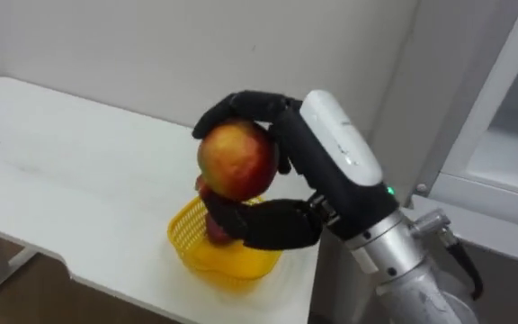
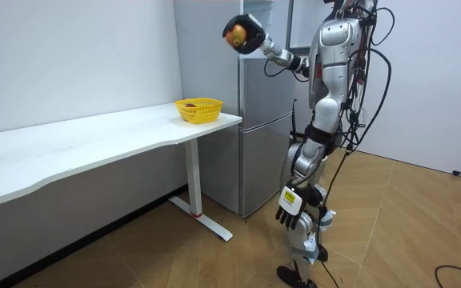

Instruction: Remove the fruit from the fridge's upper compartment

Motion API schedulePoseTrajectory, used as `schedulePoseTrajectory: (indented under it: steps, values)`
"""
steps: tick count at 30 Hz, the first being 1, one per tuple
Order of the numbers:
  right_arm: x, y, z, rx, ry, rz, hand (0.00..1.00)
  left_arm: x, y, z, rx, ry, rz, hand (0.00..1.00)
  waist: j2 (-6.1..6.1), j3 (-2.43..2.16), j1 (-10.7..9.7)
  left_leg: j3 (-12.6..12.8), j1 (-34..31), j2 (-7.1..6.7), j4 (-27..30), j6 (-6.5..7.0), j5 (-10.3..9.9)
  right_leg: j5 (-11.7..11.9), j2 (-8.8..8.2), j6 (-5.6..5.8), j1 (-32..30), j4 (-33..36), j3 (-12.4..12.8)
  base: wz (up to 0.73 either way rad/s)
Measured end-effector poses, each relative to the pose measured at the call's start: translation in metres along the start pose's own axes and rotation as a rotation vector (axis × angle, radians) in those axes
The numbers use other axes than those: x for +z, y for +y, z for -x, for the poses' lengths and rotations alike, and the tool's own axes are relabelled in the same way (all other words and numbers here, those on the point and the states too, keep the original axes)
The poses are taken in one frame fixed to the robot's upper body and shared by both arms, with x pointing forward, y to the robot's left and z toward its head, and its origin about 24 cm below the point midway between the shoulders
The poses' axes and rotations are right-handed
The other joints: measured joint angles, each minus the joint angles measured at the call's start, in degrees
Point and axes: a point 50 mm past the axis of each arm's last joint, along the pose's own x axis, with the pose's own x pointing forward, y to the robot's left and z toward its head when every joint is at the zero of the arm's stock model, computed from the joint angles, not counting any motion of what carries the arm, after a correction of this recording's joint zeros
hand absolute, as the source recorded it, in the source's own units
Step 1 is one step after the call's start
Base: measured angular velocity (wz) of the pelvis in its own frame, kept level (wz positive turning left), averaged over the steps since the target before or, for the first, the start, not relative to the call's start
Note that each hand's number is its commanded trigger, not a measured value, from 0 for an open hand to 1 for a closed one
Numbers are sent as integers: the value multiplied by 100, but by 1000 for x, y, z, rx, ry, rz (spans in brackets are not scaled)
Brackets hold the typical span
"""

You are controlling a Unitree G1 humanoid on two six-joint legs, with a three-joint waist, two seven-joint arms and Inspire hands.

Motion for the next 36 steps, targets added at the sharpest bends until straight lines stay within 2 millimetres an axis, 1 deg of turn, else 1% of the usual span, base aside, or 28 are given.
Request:
schedulePoseTrajectory:
  steps: [1,3,4,5,7,10,13,15,16,17,19,20,21,22,29,36]
  values:
    - [-6,7,2,29,36,-1,100,-1,1,0,3,7,0,0,-24,-3,7,-22,-28,0,8,-3,1,0,3,0,-8,-7,-22,10]
    - [-16,15,5,69,82,0,100,-2,2,0,4,17,2,0,-45,-8,93,-20,-58,-3,19,-4,2,1,5,-1,-9,-59,-45,3]
    - [-24,20,9,98,120,2,100,-1,3,0,6,17,1,0,-57,-17,147,-13,-61,-3,50,-4,2,1,5,-1,-3,-78,-50,0]
    - [-35,25,13,123,168,4,100,1,4,0,9,14,1,0,-66,-15,171,-24,-77,-3,84,-4,2,1,2,-1,3,-81,-72,6]
    - [-48,31,19,154,241,13,100,3,5,0,12,8,0,0,-88,-9,248,-35,-109,-3,99,-4,2,2,-4,-1,-3,-85,-112,8]
    - [-59,35,25,179,299,20,100,4,6,0,14,5,-1,0,-92,-5,303,-65,-182,-5,107,-4,1,2,-6,-1,-51,-91,-144,5]
    - [-64,37,28,190,329,23,100,3,7,0,15,7,-2,0,-93,-3,327,-104,-250,-5,136,-6,1,2,-3,-1,-86,-104,-172,8]
    - [-68,38,30,195,347,18,100,4,7,0,12,7,-1,0,-83,4,362,-103,-262,-9,135,-6,1,2,-1,-1,-86,-129,-173,0]
    - [-73,39,33,203,371,20,100,4,7,0,12,7,0,0,-79,10,398,-104,-268,-12,136,-6,1,2,-1,-1,-84,-143,-168,0]
    - [-79,41,36,212,403,18,100,5,7,0,11,4,-1,0,-94,1,439,-105,-280,-16,139,-6,1,3,-1,-1,-84,-157,-166,0]
    - [-85,42,40,223,434,16,100,6,8,0,12,1,-2,0,-117,2,458,-124,-303,-23,152,-6,1,3,-4,-2,-86,-166,-172,5]
    - [-86,43,41,225,442,16,100,6,8,0,12,0,-2,0,-120,16,459,-135,-306,-25,154,-6,1,3,-5,-1,-86,-166,-171,6]
    - [-89,43,42,231,455,21,100,7,9,0,13,-1,-3,0,-127,48,460,-144,-315,-25,161,-6,1,3,-5,-2,-86,-165,-171,3]
    - [-92,43,43,234,465,25,100,7,9,0,12,-1,-3,0,-140,61,461,-147,-331,-26,162,-6,1,3,-4,-2,-103,-165,-167,0]
    - [-94,39,36,235,457,56,100,8,8,0,-7,-4,-3,0,-173,58,449,-186,-390,-34,202,-6,1,4,-13,-3,-129,-169,-229,3]
    - [-94,39,36,234,457,55,100,10,9,0,-3,-16,-4,0,-164,66,457,-188,-396,-41,215,-6,1,4,-17,-4,-148,-171,-222,0]
